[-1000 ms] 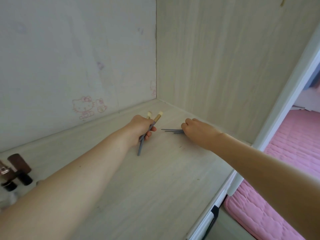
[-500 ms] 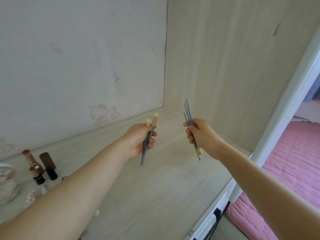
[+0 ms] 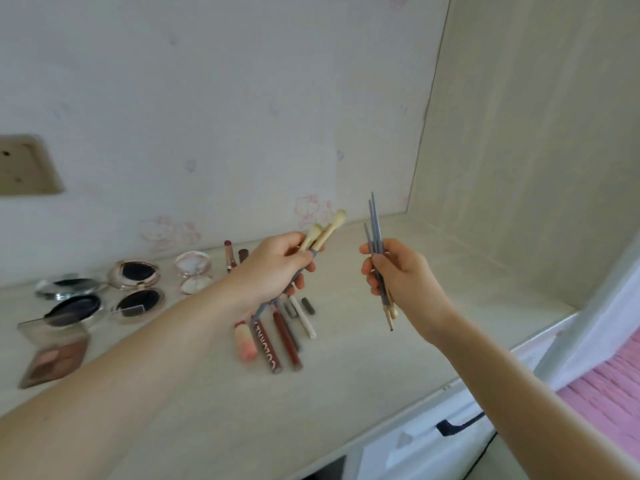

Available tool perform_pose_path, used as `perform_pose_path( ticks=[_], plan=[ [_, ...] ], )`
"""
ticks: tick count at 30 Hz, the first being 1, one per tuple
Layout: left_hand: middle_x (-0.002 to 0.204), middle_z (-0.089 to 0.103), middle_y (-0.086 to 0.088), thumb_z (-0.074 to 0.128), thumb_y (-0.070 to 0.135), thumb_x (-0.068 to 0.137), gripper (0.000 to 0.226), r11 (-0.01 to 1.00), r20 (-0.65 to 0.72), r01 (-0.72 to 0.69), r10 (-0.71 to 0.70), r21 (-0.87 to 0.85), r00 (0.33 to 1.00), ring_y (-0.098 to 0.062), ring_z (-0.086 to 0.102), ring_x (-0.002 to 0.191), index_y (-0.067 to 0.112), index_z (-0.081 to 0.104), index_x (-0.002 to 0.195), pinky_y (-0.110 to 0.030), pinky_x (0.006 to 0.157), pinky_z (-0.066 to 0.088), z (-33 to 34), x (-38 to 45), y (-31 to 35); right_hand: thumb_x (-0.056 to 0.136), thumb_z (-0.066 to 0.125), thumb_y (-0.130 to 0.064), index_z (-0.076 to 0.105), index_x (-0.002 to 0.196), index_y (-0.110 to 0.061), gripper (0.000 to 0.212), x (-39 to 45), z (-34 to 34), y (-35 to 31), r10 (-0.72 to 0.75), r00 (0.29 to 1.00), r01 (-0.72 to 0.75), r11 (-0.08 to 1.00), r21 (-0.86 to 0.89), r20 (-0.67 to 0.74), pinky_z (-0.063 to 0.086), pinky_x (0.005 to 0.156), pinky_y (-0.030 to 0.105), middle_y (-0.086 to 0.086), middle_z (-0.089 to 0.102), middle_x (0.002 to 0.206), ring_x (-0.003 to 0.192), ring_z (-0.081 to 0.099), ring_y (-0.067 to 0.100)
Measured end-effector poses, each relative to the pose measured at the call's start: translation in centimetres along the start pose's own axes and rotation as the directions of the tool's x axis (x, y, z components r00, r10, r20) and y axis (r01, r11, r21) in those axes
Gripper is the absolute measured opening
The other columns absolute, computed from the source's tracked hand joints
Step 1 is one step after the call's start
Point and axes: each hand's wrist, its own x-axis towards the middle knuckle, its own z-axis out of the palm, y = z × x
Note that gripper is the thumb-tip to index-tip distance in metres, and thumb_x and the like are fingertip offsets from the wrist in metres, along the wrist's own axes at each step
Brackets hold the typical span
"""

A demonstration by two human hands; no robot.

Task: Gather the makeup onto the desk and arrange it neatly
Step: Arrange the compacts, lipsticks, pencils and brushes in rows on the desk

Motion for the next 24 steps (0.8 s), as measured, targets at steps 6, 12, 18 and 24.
perform_pose_path(
  ticks=[6, 12, 18, 24],
  plan=[
    [0.085, 0.061, -0.005, 0.05, 0.017, 0.096, 0.017, 0.943, -0.047, 0.0, 0.016, 0.333, 0.999, -0.017, 0.058, 0.065, 0.025, 0.059, 0.085, -0.038, 0.063, 0.052, -6.7, -8.3, -2.1, 0.096, 0.036, 0.0, 0.06, 0.096, -0.017, 0.03, -2.4, 6.3, -1.6, -0.035, 0.99, 0.041, 0.998, -0.045, 0.134, 0.04, 0.049, 0.016, 0.001, 0.058, 0.073, 0.052, 0.047, 0.008],
    [0.091, 0.063, -0.012, 0.051, 0.017, 0.094, 0.009, 0.91, -0.12, 0.062, -0.014, 0.409, 0.993, -0.009, 0.056, 0.065, 0.018, 0.059, 0.089, -0.03, 0.064, 0.047, -11.3, -15.0, -4.5, 0.097, 0.038, -0.004, 0.062, 0.092, -0.022, 0.03, -4.7, 12.3, -2.8, -0.027, 0.971, 0.055, 0.993, -0.109, 0.239, 0.04, 0.053, 0.022, -0.003, 0.057, 0.067, 0.055, 0.047, 0.01],
    [0.076, 0.059, -0.006, 0.052, 0.02, 0.092, 0.008, 0.846, -0.146, 0.064, 0.017, 0.53, 0.989, -0.013, 0.052, 0.065, 0.019, 0.059, 0.088, -0.03, 0.065, 0.04, -13.5, -19.6, -7.3, 0.095, 0.038, 0.0, 0.062, 0.096, -0.013, 0.027, -7.3, 16.4, -3.0, -0.02, 0.953, 0.028, 0.999, -0.024, 0.303, 0.037, 0.049, 0.026, -0.002, 0.056, 0.066, 0.054, 0.044, 0.017],
    [0.091, 0.053, 0.008, 0.05, 0.015, 0.093, 0.027, 0.718, -0.07, -0.007, 0.078, 0.696, 0.994, -0.016, 0.057, 0.086, 0.028, 0.062, 0.114, -0.035, 0.077, 0.046, -13.0, -22.3, -10.0, 0.095, 0.042, -0.003, 0.064, 0.091, -0.019, 0.027, -8.8, 18.6, -3.0, -0.035, 0.95, 0.087, 0.984, -0.155, 0.31, 0.04, 0.053, 0.013, -0.006, 0.061, 0.07, 0.056, 0.048, 0.005]
  ],
)
